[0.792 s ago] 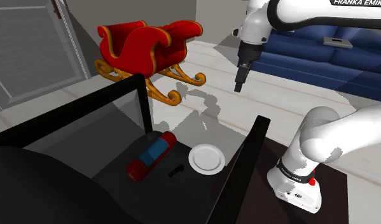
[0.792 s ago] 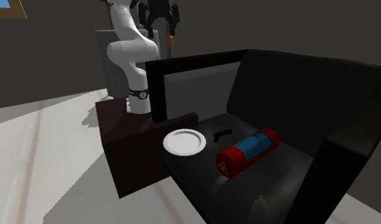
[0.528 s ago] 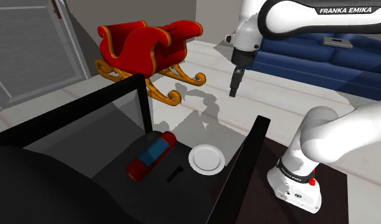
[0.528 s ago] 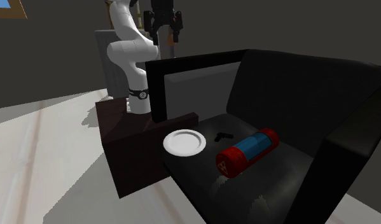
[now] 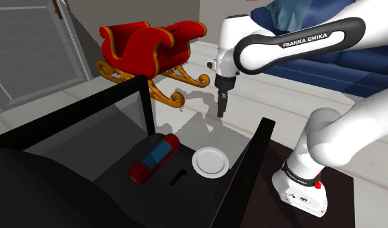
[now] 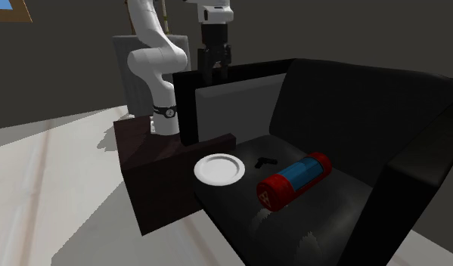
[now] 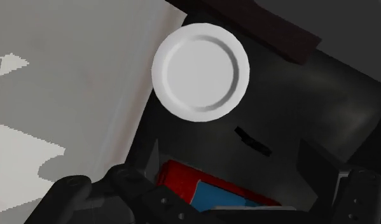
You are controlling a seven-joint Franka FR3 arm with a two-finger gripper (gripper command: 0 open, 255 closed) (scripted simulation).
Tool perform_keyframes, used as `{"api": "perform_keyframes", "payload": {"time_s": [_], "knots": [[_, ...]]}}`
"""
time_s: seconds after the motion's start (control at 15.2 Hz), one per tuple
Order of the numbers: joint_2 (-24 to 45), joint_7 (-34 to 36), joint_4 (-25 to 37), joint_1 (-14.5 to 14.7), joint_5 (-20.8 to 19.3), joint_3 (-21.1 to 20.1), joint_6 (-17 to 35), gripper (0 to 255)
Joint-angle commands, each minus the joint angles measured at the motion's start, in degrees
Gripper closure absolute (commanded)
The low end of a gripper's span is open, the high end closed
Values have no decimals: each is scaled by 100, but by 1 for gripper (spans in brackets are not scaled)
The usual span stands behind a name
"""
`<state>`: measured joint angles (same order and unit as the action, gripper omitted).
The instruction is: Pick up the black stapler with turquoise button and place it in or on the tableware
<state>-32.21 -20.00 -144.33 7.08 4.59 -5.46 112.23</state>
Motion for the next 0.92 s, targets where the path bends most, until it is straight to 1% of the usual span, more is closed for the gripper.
{"api": "perform_keyframes", "payload": {"time_s": [0.0,0.46,0.86], "knots": [[325,-249,-42,104,-25,-41,373,0],[1671,-955,-24,423,-171,-269,1674,0],[2917,-1399,204,627,-495,-501,2661,0]]}}
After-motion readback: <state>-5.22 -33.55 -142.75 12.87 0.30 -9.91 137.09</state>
